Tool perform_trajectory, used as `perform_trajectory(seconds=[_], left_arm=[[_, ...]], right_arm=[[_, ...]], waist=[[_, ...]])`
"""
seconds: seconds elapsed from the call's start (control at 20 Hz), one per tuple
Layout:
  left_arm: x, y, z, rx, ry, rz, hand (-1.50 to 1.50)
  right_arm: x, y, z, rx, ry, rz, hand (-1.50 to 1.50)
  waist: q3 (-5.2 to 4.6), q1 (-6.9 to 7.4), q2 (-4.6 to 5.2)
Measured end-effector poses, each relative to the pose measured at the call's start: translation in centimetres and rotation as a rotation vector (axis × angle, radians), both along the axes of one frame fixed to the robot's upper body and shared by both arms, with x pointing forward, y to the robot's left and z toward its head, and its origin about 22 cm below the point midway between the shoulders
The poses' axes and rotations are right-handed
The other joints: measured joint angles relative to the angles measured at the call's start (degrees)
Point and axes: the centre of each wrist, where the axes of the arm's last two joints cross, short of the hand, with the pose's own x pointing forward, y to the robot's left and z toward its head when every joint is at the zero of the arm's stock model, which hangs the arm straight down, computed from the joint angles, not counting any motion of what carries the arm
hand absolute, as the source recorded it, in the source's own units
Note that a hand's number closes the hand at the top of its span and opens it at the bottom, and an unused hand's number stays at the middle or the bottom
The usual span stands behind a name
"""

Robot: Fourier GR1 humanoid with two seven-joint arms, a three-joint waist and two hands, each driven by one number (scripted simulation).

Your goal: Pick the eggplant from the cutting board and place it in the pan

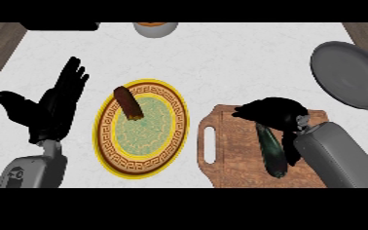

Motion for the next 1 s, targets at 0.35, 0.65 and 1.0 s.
perform_trajectory(seconds=[0.35, 0.65, 1.0], left_arm=[[0.1, 0.1, 0.0, -0.003, -0.002, -0.006, 0.00], [-0.4, 0.2, 0.2, 0.003, -0.003, -0.010, 0.00], [-0.3, 0.2, -0.1, 0.002, 0.001, -0.003, 0.00]], right_arm=[[0.0, 0.0, -2.4, 0.000, 0.011, 0.008, 1.50], [0.2, 0.2, -2.8, 0.043, -0.034, 0.052, 1.50], [0.0, 0.0, -3.5, 0.093, -0.052, 0.056, 1.50]], waist=[[-0.34, 0.00, -0.38], [-0.68, 0.12, -0.71], [-0.88, -0.07, -0.90]])
